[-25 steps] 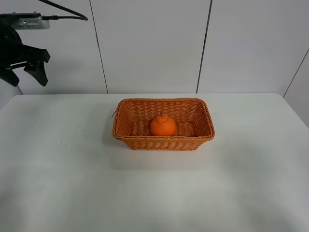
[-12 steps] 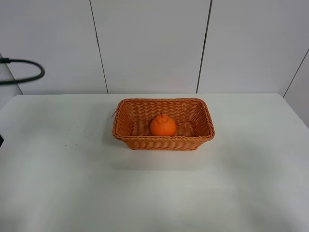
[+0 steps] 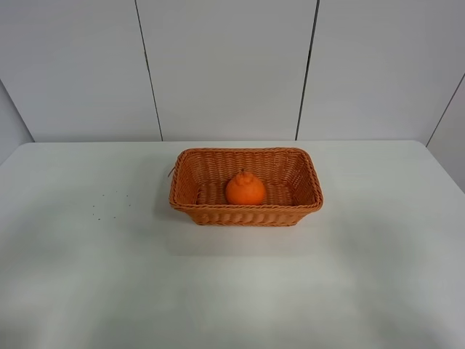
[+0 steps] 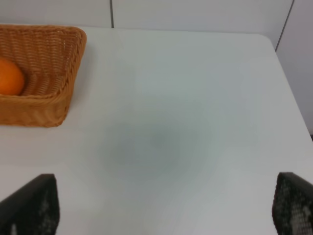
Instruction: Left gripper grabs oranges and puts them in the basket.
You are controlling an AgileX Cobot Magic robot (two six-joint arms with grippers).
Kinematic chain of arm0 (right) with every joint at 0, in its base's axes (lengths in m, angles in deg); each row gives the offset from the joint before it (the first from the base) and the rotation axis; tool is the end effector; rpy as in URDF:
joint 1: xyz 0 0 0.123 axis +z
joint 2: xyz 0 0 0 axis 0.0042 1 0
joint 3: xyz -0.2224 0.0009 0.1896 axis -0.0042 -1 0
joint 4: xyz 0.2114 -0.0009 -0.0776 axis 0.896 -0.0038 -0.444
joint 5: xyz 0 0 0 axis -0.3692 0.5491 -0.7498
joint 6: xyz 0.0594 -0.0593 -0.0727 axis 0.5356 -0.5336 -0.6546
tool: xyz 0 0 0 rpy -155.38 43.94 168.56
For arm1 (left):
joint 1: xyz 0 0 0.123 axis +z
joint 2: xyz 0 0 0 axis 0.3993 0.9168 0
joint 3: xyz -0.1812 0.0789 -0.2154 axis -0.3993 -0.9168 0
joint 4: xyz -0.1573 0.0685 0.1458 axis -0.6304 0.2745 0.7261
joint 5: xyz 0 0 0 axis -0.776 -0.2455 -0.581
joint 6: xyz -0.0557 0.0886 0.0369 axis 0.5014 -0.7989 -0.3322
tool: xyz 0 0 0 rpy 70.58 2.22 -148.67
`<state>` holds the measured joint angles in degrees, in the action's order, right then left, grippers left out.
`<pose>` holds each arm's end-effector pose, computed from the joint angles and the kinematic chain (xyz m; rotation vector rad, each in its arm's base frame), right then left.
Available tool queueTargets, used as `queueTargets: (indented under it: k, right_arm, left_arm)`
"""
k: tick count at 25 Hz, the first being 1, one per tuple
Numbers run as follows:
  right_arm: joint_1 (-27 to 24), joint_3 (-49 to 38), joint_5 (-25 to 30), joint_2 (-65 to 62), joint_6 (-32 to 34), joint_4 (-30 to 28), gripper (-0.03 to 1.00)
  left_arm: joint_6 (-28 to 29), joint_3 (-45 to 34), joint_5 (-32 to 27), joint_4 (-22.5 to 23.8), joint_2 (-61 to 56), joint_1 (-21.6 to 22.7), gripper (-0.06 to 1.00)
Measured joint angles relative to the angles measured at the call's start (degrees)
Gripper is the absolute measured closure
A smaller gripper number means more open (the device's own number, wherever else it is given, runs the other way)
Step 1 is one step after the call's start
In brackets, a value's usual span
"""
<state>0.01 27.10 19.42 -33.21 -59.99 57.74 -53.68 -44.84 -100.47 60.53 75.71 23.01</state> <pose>-0.0171 0.0016 0.2582 -0.0097 2.0050 0.0087 0.0287 0.0046 0.2519 0.0063 2.4169 0.0548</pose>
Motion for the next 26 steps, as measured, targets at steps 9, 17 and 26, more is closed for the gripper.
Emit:
queueTargets:
  k: [9,17,26]
  right_arm:
    - [0.00,0.00,0.00,0.00,0.00,0.00,0.27]
    - [0.00,0.00,0.00,0.00,0.00,0.00,0.27]
    - [0.00,0.00,0.00,0.00,0.00,0.00,0.27]
  left_arm:
    - [0.00,-0.31,0.65,0.00,-14.70,0.00,0.16]
    - [0.00,-0.31,0.73,0.00,-20.98,0.00,0.16]
    - [0.00,-0.31,0.71,0.00,-20.98,0.00,0.16]
